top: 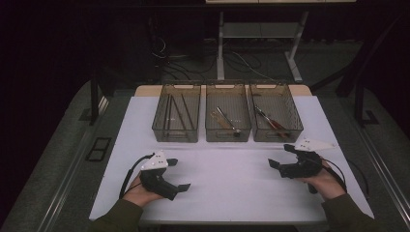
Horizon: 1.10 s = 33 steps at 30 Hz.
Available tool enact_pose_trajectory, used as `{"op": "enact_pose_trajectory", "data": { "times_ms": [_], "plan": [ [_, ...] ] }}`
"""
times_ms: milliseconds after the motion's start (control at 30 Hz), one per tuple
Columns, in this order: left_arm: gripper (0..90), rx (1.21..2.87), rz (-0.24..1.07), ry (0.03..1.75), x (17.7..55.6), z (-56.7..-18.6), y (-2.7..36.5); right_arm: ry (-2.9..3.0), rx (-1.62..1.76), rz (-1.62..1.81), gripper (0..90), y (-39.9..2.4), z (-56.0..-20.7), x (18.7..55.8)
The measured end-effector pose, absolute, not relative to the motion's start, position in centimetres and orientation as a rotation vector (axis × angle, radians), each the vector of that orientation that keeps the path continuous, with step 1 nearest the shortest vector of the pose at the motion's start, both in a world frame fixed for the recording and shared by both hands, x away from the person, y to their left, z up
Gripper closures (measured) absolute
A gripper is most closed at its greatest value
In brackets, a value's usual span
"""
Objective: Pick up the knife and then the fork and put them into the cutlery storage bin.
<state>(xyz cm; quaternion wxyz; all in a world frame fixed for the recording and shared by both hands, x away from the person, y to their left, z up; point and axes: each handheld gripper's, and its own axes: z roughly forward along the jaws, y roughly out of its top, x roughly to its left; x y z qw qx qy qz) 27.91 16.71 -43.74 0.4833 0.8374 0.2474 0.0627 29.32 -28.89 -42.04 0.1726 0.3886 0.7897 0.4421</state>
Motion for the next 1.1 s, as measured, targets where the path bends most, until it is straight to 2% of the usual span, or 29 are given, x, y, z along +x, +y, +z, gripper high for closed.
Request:
{"op": "enact_pose_trajectory", "data": {
  "times_ms": [600, 1100],
  "plan": [
    [0.0, 2.046, 0.156, 0.597, 27.8, -43.7, 16.7, 2.266, 1.090, 1.296, 14.7, -28.4, -44.4, 25.3],
    [0.0, 2.047, 0.155, 0.596, 27.7, -43.7, 16.6, 2.302, 1.061, 1.282, 14.7, -28.4, -44.8, 25.1]
  ]
}}
